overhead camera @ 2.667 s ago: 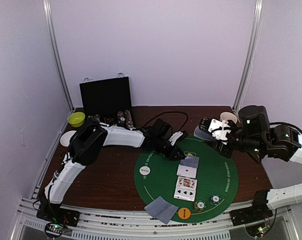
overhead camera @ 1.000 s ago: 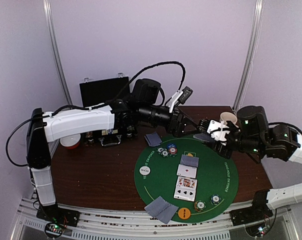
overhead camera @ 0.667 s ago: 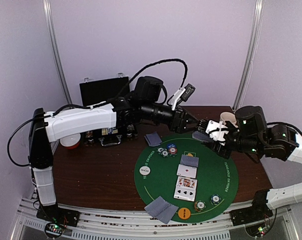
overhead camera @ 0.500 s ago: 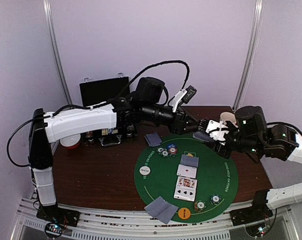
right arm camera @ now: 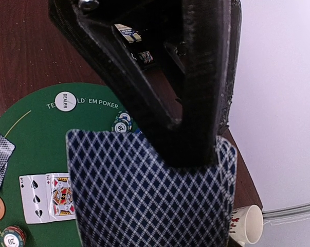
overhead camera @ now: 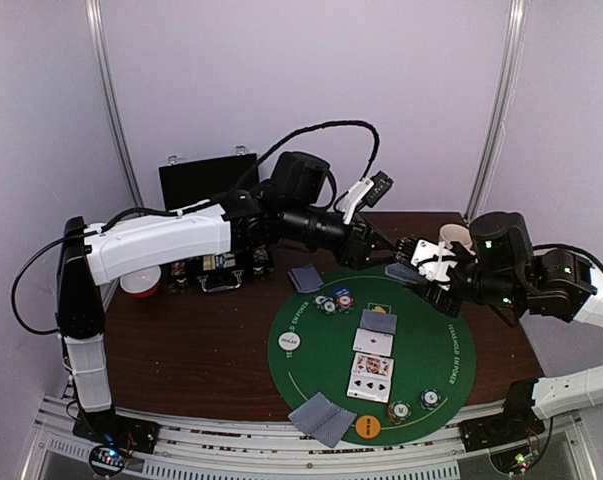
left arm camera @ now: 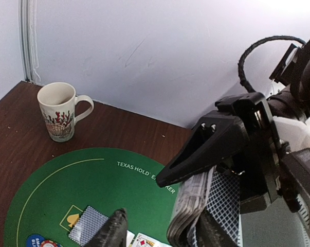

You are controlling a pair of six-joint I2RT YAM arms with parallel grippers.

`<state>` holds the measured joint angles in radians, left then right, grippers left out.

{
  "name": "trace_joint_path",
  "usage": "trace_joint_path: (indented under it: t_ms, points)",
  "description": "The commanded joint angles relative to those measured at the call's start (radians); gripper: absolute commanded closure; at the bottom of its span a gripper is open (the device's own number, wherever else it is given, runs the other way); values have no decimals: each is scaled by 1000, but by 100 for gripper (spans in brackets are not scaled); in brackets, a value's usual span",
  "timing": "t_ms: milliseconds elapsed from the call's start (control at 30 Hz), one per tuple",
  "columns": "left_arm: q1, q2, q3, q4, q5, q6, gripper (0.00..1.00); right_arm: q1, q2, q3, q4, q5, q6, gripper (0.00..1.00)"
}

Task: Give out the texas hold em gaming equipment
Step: Pick up the poker card from the face-down deck piles.

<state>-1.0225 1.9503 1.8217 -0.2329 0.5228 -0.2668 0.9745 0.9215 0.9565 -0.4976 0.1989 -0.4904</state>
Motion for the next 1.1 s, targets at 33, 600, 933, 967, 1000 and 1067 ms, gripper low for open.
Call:
trace_joint_path:
  t_ms: [33, 600, 933, 967, 1000, 1067]
  points:
    - [5, -21, 18, -25, -82, 46, 58, 3, -10, 2, 17, 3, -2, 56]
    - [38, -88, -34, -16, 40, 45, 100, 2, -25, -3, 3, 27, -5, 56]
    - [150, -231, -195, 159, 212, -38, 100, 1, -47, -28, -2, 56, -4, 56]
    - [176, -251, -224, 200, 224, -65, 100, 0, -48, -31, -3, 54, -4, 56]
    - [207, -270, -256, 236, 225, -94, 100, 0, -49, -31, -5, 54, -3, 56]
    - [254, -300, -302, 269, 202, -121, 100, -1, -51, -32, -4, 54, -6, 56]
